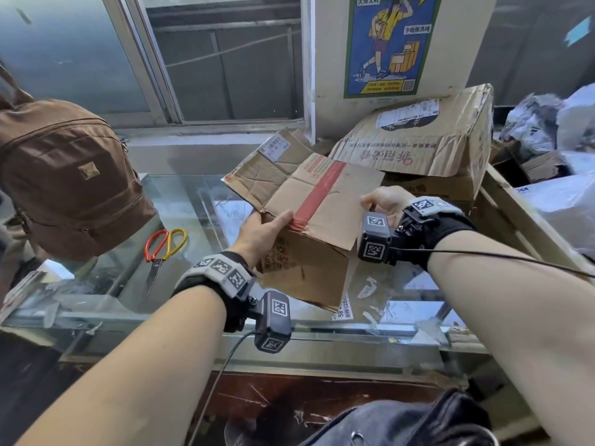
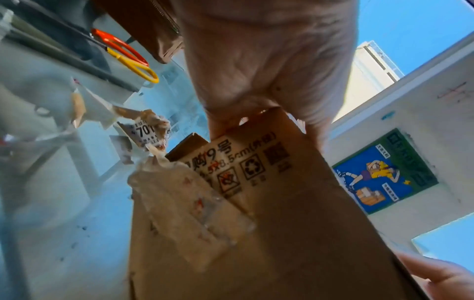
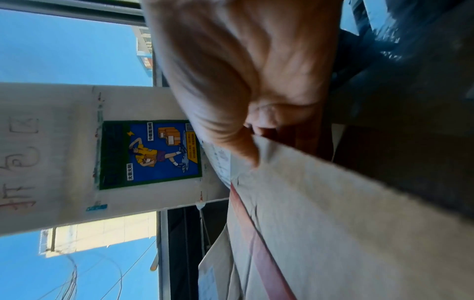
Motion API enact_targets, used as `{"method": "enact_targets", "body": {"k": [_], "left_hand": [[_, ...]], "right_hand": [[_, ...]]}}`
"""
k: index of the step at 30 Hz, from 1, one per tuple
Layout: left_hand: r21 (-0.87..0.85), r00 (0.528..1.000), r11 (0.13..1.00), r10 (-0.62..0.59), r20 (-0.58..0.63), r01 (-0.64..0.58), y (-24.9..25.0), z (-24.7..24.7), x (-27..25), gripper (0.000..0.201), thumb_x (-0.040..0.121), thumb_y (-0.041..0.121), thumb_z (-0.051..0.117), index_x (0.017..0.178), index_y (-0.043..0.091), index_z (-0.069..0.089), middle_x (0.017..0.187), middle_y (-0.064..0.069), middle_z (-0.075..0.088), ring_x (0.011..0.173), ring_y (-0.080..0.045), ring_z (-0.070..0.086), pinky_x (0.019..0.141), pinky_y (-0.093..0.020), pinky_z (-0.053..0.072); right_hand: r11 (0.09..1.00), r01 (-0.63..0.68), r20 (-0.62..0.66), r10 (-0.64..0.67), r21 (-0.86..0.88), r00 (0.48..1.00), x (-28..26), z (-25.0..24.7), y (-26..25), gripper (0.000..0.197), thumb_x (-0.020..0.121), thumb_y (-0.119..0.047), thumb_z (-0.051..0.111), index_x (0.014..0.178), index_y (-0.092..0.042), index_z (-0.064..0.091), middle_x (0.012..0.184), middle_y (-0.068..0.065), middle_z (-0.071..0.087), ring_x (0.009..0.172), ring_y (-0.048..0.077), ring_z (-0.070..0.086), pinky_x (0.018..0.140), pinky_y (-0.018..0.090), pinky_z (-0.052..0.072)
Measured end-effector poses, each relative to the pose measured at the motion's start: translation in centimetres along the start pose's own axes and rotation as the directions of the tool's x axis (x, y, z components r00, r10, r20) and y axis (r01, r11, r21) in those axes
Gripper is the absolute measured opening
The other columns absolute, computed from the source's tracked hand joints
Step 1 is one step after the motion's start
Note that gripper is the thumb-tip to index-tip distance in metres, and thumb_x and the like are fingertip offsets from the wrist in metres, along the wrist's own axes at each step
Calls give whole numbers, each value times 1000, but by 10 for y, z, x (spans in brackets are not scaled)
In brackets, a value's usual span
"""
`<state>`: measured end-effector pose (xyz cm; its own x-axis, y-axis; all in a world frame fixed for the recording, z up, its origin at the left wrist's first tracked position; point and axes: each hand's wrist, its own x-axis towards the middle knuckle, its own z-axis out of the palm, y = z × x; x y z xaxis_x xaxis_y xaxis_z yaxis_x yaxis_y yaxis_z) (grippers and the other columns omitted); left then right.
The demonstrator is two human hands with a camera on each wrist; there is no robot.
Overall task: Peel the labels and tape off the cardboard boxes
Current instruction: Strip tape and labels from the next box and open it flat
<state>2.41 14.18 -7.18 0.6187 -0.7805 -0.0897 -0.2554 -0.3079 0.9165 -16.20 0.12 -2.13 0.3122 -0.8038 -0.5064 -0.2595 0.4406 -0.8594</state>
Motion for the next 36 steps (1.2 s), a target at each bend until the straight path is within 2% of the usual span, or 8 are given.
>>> {"method": "enact_targets", "body": {"k": [4,8,13,18,21,27,29,36], "left_hand": [[21,997,1000,13,-79,-12,8,-1,3,59,86,51,65,131,16,50,116,1,54,108,-18,50,101,-34,41],[61,993,998,-12,-115,19,11,10,8,63,84,55,64,131,16,46,127,-5,57,119,-27,52,104,-40,40],[254,999,966,38,14,-40,14,22,2,68,77,69,61,122,19,58,119,-4,61,112,-25,56,100,-38,46],[216,925,940,182,333,-262,16,22,-4,59,77,56,71,127,27,59,121,13,61,114,-8,55,102,-26,41],[341,882,857,235,409,-387,23,19,-2,58,81,47,72,132,26,55,135,9,54,124,-11,48,102,-22,35],[610,872,630,269,409,-480,28,28,-1,71,67,82,52,114,31,67,124,6,65,119,-17,54,98,-25,40],[649,907,636,255,334,-418,32,36,-8,70,66,83,54,98,22,70,109,2,69,108,-20,59,90,-29,45],[436,953,857,182,241,-274,21,56,-3,109,44,89,65,135,33,48,133,13,57,125,-12,49,108,-28,38]], "right_hand": [[986,-76,267,34,150,963,-2,-9,2,33,93,-34,55,113,-8,53,106,12,62,83,29,63,73,38,51],[971,-99,236,151,-217,960,-8,-6,7,56,84,-40,65,113,4,46,81,16,66,48,22,65,49,26,51],[956,-84,100,117,-280,988,3,-18,6,17,86,-12,67,84,-5,51,51,9,59,34,17,56,38,20,45],[964,-25,6,27,-264,1000,20,-36,5,81,43,-14,95,113,1,59,92,18,66,84,28,63,75,36,50],[995,84,-36,-86,-50,996,6,-32,2,49,75,5,73,119,-8,55,105,17,67,89,29,67,71,35,58],[980,197,-167,-198,-26,966,18,-33,4,43,74,-2,77,115,-4,65,113,20,67,98,31,66,92,46,52],[982,177,-172,-187,-71,967,24,-37,6,44,77,-13,76,118,-2,62,119,17,64,99,24,63,94,45,51],[955,147,-221,-207,-259,953,28,-38,15,72,56,-42,88,106,5,65,103,15,68,93,30,66,86,43,54]]}}
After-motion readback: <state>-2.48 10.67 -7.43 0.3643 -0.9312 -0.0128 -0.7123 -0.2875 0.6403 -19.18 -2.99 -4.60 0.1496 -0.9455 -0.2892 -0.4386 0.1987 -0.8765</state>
